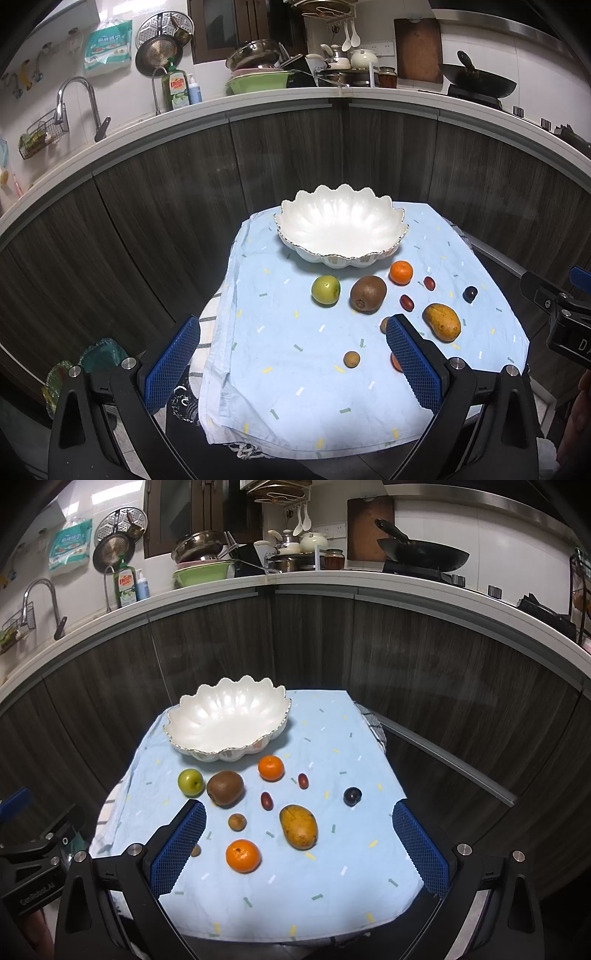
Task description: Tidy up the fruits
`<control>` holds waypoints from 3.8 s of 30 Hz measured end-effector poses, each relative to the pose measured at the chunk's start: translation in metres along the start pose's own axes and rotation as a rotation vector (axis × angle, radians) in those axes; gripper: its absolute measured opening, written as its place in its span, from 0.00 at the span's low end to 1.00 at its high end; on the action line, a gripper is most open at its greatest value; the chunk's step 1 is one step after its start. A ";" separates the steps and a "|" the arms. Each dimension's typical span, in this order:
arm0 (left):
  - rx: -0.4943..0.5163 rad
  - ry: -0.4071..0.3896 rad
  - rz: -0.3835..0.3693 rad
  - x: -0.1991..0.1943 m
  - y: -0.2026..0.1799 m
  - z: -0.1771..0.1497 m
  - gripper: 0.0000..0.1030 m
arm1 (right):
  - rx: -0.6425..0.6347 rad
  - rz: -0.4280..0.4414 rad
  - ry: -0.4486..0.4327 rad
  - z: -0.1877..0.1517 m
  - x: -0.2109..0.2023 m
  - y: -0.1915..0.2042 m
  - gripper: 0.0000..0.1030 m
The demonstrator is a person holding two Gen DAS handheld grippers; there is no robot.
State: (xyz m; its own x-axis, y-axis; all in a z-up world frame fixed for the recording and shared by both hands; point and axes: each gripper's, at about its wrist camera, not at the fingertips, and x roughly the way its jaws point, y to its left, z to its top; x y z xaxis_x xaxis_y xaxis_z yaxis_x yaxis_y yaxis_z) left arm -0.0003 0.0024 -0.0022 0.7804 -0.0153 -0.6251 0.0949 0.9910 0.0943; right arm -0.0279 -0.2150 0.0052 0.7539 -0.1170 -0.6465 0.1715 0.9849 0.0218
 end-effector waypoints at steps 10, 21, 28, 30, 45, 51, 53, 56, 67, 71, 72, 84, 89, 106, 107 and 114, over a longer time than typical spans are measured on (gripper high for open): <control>-0.001 0.002 -0.001 0.000 0.001 0.001 0.99 | 0.000 0.001 0.000 0.000 0.000 0.000 0.99; -0.001 0.002 -0.002 0.000 0.001 0.001 0.99 | 0.001 0.002 0.000 0.000 0.000 -0.001 0.99; -0.001 0.002 -0.002 0.001 0.000 0.001 1.00 | 0.001 0.002 0.000 0.000 0.000 -0.001 0.99; -0.002 0.003 -0.002 0.001 0.000 0.001 0.99 | 0.002 0.002 0.002 0.000 0.000 -0.001 0.99; -0.001 0.005 -0.003 0.000 -0.004 -0.004 0.99 | 0.004 0.000 0.003 -0.002 0.000 -0.001 0.99; -0.001 0.006 -0.002 0.001 -0.004 -0.005 0.99 | 0.003 0.001 0.004 -0.002 0.001 -0.001 0.99; -0.001 0.006 -0.003 0.001 -0.004 -0.005 0.99 | 0.003 0.001 0.004 -0.002 0.001 -0.001 0.99; 0.000 0.006 -0.002 0.001 -0.005 -0.006 1.00 | 0.003 0.001 0.004 -0.002 0.001 -0.001 0.99; -0.001 0.006 -0.003 0.001 -0.006 -0.006 1.00 | 0.005 0.001 0.007 -0.003 0.001 -0.001 0.99; -0.001 0.006 -0.002 0.001 -0.006 -0.006 0.99 | 0.006 0.001 0.008 -0.003 0.001 -0.001 0.99; 0.000 0.004 -0.002 0.001 -0.007 -0.006 0.99 | 0.006 0.001 0.007 -0.003 0.001 -0.001 0.99; 0.002 -0.001 -0.006 -0.001 -0.007 -0.005 0.99 | 0.006 0.002 0.000 -0.003 -0.001 0.000 0.99; 0.021 -0.009 -0.013 -0.003 -0.009 -0.003 0.99 | 0.006 0.005 0.004 -0.001 0.000 -0.001 0.99; 0.051 -0.006 -0.027 0.011 -0.014 0.003 0.99 | -0.042 0.007 -0.007 0.001 0.018 0.001 0.99; 0.054 -0.003 -0.032 0.013 -0.015 0.003 0.99 | -0.045 0.009 -0.006 0.001 0.020 0.001 0.99; 0.082 0.011 -0.042 0.033 -0.023 0.002 0.99 | -0.070 0.035 0.018 -0.004 0.040 0.001 0.99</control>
State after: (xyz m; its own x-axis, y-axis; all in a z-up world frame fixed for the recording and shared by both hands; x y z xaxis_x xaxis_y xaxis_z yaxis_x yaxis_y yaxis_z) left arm 0.0246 -0.0210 -0.0229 0.7680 -0.0551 -0.6381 0.1781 0.9754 0.1301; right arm -0.0001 -0.2179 -0.0239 0.7470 -0.0806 -0.6599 0.1001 0.9949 -0.0082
